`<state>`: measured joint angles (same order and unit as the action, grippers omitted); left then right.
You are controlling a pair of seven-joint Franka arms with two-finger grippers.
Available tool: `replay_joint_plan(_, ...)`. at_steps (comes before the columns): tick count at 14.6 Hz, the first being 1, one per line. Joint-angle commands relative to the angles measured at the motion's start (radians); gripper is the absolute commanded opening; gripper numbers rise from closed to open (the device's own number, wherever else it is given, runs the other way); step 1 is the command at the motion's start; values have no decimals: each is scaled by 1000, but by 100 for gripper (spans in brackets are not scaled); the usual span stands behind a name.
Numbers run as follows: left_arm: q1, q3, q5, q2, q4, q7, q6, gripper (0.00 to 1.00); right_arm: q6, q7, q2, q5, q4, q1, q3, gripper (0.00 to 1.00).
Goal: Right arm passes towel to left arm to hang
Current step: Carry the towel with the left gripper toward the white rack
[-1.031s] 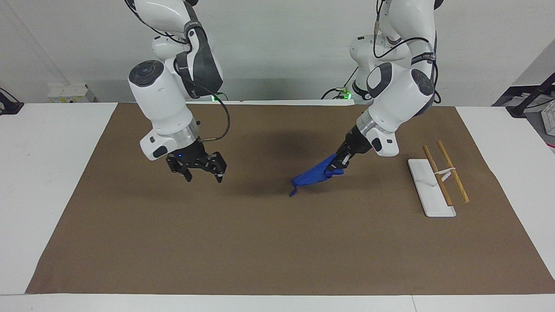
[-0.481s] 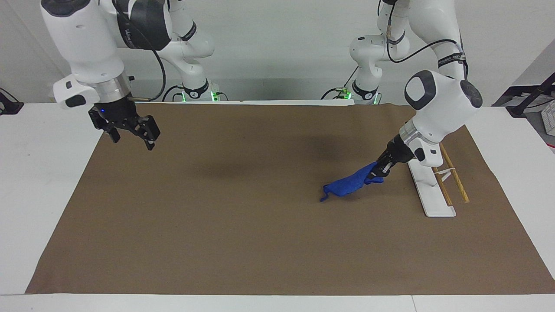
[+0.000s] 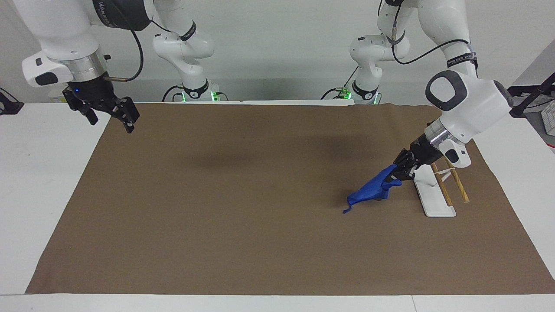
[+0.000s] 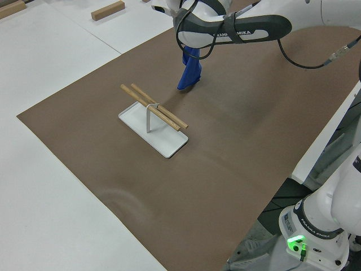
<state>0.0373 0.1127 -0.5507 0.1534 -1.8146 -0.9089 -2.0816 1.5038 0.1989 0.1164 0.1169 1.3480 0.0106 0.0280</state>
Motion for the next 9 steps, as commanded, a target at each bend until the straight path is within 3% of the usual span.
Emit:
replay_joint_plan(1, 22, -4, 129, -8, 56, 8, 12, 0, -19, -36, -6, 14, -9, -27, -11, 100)
replay_joint_plan(3, 44, 2, 221, -9, 101, 13, 9, 0, -17, -36, -6, 12, -9, -26, -13, 100)
replay_joint_plan(5, 50, 8, 229, -9, 139, 31, 12, 0, -16, -36, -6, 12, -9, -24, -14, 100)
replay_joint_plan(9, 56, 30, 330, -20, 139, 90, -9, 0, -13, -36, -7, 6, -9, -23, -17, 100)
